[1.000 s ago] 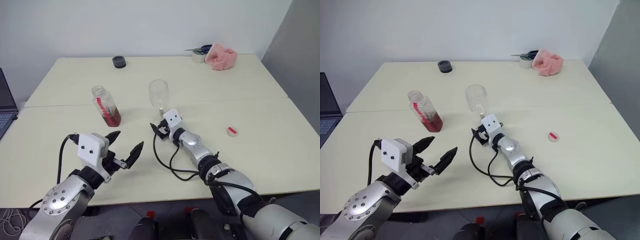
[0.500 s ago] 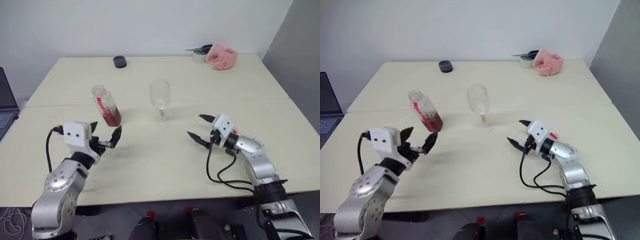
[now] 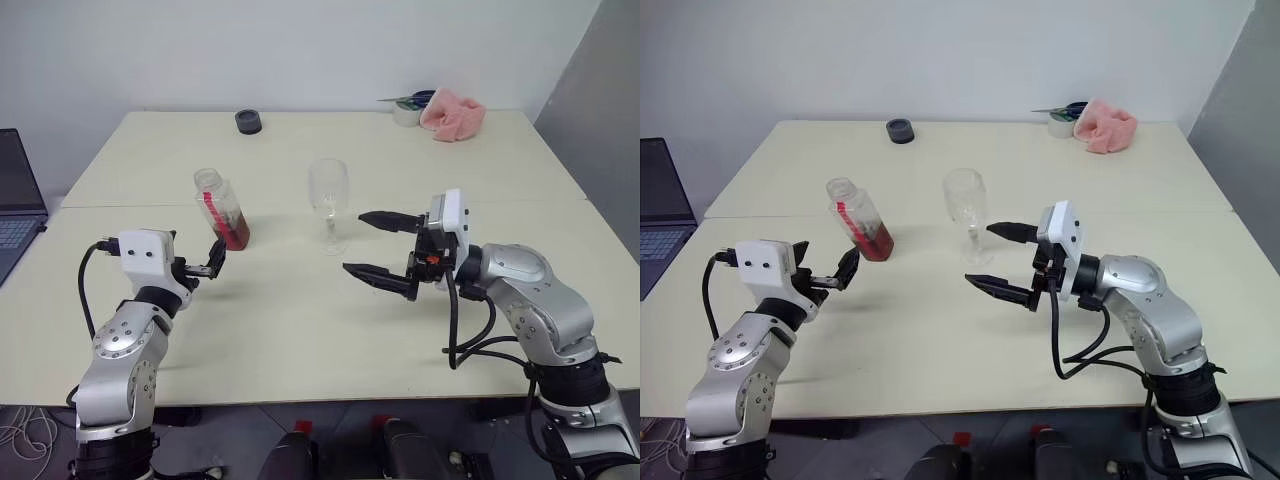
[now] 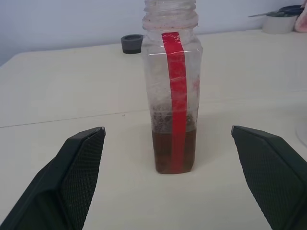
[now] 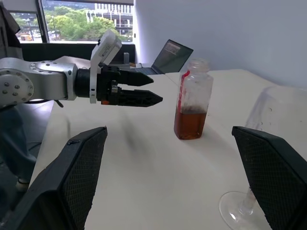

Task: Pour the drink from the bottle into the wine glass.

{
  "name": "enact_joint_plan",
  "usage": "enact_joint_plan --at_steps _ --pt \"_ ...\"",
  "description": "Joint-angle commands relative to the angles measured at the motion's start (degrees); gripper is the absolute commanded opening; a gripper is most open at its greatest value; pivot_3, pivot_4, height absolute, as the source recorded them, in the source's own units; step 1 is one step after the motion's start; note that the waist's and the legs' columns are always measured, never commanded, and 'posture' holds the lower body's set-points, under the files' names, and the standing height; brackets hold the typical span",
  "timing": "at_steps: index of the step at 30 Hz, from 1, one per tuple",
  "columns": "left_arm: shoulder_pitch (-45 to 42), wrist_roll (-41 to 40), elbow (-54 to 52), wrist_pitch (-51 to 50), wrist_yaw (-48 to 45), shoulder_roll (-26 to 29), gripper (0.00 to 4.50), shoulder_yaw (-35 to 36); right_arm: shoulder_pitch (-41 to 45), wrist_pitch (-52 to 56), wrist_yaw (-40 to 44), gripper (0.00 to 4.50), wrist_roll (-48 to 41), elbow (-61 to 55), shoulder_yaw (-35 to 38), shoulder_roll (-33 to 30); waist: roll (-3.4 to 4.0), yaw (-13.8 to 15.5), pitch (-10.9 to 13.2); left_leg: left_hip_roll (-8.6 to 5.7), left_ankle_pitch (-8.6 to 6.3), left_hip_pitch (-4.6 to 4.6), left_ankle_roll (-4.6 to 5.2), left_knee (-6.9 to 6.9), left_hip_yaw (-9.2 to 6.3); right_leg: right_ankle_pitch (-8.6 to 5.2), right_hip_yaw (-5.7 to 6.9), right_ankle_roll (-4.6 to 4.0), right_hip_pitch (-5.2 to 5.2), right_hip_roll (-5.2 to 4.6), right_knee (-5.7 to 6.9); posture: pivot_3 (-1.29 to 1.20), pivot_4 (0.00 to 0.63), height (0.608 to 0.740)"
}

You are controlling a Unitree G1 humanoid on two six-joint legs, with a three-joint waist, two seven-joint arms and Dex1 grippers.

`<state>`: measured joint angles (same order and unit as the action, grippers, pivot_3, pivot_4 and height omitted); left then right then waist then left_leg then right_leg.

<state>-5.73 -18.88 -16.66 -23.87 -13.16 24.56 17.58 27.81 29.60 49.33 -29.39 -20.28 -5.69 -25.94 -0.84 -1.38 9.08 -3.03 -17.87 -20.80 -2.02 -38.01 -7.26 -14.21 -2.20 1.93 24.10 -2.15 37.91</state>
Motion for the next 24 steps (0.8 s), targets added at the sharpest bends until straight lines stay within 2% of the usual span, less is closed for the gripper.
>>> enact_joint_plan --at_steps 1,15,24 --pt "-2.2 0.9 0.8 1.9 -0.5 0.8 4.50 0.4 0.2 0.8 -2.0 4.44 -1.5 -2.4 1.1 0.8 0.00 0.0 0.0 0.00 0.00 0.00 0.00 0.00 -0.01 0.00 0.01 0.00 0.00 0.00 0.00 0.00 0.150 0.740" --pt "-12.5 2.6 17.7 7.5 -8.1 4.6 4.50 -1.0 -1.4 3.9 -6.5 4.44 -3.4 -5.7 1.8 1.1 0.00 -0.1 0.0 -0.07 0.00 0.00 0.00 0.01 -0.05 0.00 0.05 0.00 0.04 -0.01 0.01 0.00 0.150 0.740" --pt "-19.1 4.2 26.8 11.4 -11.7 3.8 4.50 -4.4 -0.3 5.1 -7.7 4.44 -3.9 -5.9 2.5 0.6 0.00 -0.1 0.0 -0.12 0.00 -0.02 0.00 0.00 -0.07 0.00 0.04 0.00 0.05 -0.05 0.00 0.00 0.150 0.740"
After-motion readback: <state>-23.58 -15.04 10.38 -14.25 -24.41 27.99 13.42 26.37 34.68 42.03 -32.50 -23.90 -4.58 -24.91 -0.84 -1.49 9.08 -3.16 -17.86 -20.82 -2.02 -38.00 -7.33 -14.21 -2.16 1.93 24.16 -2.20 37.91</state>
